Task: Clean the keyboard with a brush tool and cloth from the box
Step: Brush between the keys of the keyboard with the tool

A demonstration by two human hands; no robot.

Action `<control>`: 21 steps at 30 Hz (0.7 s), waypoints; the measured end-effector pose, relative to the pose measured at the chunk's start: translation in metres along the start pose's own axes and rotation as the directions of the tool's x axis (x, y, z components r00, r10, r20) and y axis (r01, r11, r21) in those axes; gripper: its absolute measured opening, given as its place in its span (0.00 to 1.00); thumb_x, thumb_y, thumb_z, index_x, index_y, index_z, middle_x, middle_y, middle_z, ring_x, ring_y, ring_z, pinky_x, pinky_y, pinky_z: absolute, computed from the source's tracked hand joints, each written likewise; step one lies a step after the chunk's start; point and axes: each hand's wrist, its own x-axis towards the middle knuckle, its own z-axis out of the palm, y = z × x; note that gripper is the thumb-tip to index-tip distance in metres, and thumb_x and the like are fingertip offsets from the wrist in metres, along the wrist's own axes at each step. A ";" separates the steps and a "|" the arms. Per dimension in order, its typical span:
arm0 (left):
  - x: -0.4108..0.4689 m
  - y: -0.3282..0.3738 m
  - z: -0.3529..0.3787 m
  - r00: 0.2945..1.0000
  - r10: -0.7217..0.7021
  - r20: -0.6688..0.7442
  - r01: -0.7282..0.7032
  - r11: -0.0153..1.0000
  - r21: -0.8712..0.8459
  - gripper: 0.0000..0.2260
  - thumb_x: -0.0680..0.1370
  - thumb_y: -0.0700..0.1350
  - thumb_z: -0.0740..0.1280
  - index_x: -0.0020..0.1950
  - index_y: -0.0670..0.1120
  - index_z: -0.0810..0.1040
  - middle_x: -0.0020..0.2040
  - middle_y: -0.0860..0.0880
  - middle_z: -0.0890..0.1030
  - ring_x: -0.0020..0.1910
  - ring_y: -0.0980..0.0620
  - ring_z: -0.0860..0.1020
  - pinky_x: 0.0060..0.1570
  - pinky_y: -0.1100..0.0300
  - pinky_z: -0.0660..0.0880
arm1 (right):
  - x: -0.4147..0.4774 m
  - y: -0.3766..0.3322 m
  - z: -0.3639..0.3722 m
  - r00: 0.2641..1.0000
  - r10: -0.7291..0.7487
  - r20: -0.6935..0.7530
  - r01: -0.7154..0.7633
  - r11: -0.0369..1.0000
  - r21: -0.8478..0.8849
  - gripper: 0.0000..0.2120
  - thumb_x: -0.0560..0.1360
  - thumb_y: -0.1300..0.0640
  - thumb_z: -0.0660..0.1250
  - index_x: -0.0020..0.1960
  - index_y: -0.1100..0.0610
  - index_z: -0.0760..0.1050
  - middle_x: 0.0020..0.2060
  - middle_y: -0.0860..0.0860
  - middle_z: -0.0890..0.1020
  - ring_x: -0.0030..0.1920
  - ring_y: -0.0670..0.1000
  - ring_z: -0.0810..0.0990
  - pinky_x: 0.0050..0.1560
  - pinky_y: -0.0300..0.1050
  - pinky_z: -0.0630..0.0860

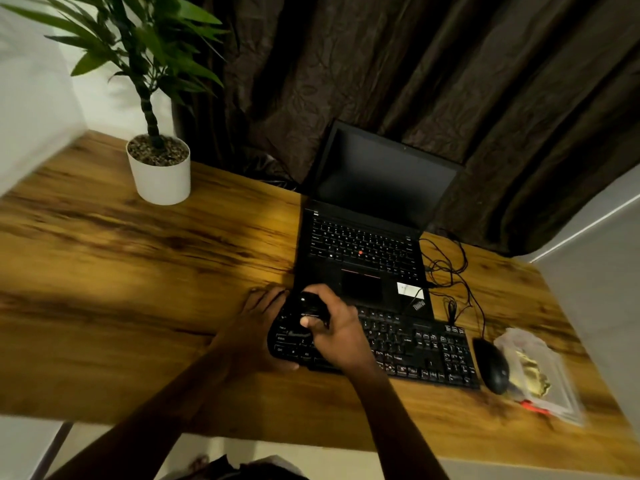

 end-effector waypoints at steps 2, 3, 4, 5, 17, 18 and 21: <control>0.001 -0.003 0.002 0.998 -0.038 0.047 0.038 0.999 0.009 0.58 0.58 0.77 0.67 0.78 0.46 0.54 0.77 0.49 0.60 0.77 0.47 0.56 0.76 0.46 0.55 | 0.000 0.005 -0.006 1.000 -0.009 -0.013 0.009 1.000 -0.008 0.21 0.75 0.63 0.68 0.60 0.41 0.72 0.48 0.44 0.82 0.49 0.43 0.82 0.46 0.44 0.83; 0.001 -0.005 0.002 0.997 -0.053 0.063 0.052 0.999 0.011 0.59 0.58 0.79 0.66 0.79 0.46 0.54 0.78 0.50 0.59 0.77 0.47 0.55 0.76 0.45 0.56 | 0.000 0.009 -0.011 1.000 -0.001 -0.008 0.001 1.000 -0.025 0.22 0.74 0.64 0.69 0.60 0.41 0.72 0.48 0.44 0.82 0.49 0.44 0.82 0.46 0.46 0.83; 0.001 -0.005 0.003 0.996 -0.058 0.072 0.058 0.998 0.011 0.60 0.58 0.79 0.66 0.79 0.46 0.53 0.78 0.50 0.58 0.78 0.47 0.55 0.75 0.44 0.56 | 0.000 0.013 -0.016 1.000 0.016 0.002 -0.016 0.998 -0.054 0.24 0.74 0.64 0.69 0.60 0.40 0.71 0.48 0.45 0.82 0.49 0.44 0.82 0.46 0.48 0.84; 0.001 -0.006 0.003 0.995 -0.059 0.077 0.059 0.998 0.008 0.60 0.58 0.79 0.66 0.80 0.46 0.53 0.78 0.51 0.57 0.78 0.47 0.54 0.76 0.44 0.56 | 0.000 0.017 -0.019 0.999 0.035 0.009 -0.034 0.995 -0.091 0.26 0.73 0.64 0.69 0.61 0.38 0.70 0.49 0.45 0.81 0.50 0.45 0.82 0.46 0.49 0.84; -0.006 0.003 -0.005 0.993 -0.113 0.034 0.116 0.987 -0.110 0.65 0.57 0.75 0.68 0.80 0.41 0.45 0.78 0.47 0.58 0.78 0.43 0.53 0.77 0.51 0.52 | 0.007 -0.005 0.008 0.999 -0.011 0.032 0.010 1.000 0.027 0.21 0.75 0.62 0.68 0.60 0.39 0.72 0.49 0.44 0.83 0.49 0.43 0.82 0.47 0.50 0.83; -0.006 0.003 -0.006 0.992 -0.117 0.046 0.122 0.985 -0.124 0.65 0.57 0.75 0.69 0.80 0.43 0.43 0.79 0.48 0.55 0.78 0.44 0.51 0.77 0.51 0.52 | 0.007 -0.002 0.004 0.999 -0.014 0.029 0.013 1.000 0.014 0.21 0.75 0.61 0.68 0.60 0.39 0.72 0.49 0.44 0.82 0.50 0.44 0.82 0.47 0.50 0.83; -0.005 0.004 -0.008 0.992 -0.108 0.062 0.116 0.983 -0.145 0.65 0.58 0.73 0.72 0.80 0.47 0.39 0.80 0.52 0.51 0.78 0.46 0.48 0.77 0.52 0.51 | 0.009 0.009 -0.009 1.000 0.010 0.030 -0.007 0.993 -0.116 0.24 0.73 0.59 0.69 0.62 0.36 0.70 0.50 0.44 0.82 0.52 0.48 0.81 0.50 0.54 0.82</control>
